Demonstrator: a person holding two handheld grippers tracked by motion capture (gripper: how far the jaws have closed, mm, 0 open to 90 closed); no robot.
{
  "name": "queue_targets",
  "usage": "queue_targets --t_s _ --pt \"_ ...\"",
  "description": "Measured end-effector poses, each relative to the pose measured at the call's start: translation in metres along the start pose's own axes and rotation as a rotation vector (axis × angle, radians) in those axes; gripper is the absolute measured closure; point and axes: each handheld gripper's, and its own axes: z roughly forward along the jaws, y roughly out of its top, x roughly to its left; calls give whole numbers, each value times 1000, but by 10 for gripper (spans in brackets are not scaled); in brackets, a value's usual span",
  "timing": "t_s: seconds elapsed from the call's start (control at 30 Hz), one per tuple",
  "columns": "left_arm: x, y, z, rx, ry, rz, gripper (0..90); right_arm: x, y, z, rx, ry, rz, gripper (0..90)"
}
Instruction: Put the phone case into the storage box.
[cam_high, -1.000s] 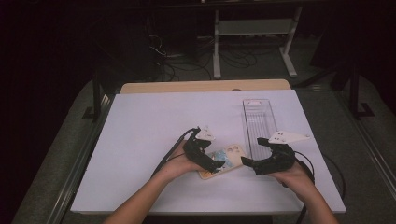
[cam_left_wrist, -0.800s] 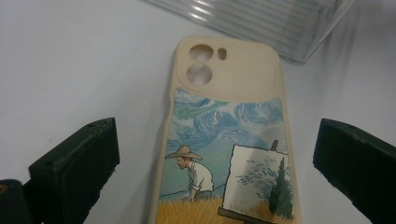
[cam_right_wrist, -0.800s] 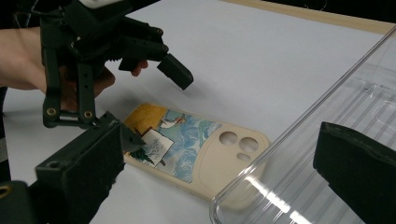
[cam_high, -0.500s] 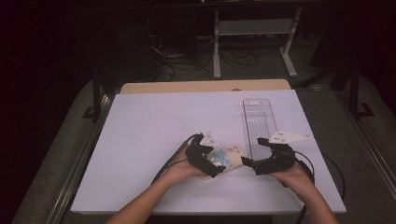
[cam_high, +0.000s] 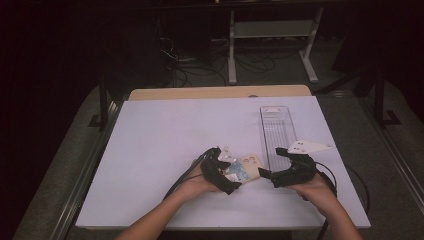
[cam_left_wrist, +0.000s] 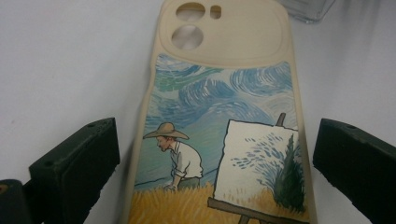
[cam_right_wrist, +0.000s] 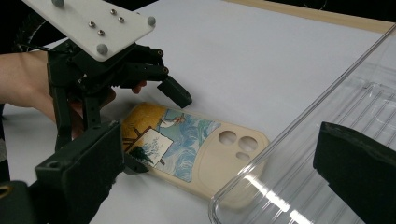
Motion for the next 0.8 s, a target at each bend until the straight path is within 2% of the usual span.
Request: queue_targets --t_s 0.1,0.2,0.43,0.57,0.8 --pt "0 -1 0 10 0 5 2 0 0 0 -1 0 -2 14" --pt "0 -2 0 -3 12 25 57 0 0 0 -1 0 -1 14" --pt "0 -3 -1 -4 6 13 65 0 0 0 -2 0 -1 14" --pt "-1 -4 -2 -10 2 24 97 0 0 -1 1 0 4 14" --pt "0 -6 -2 -20 0 30 99 0 0 -1 -5 -1 1 14"
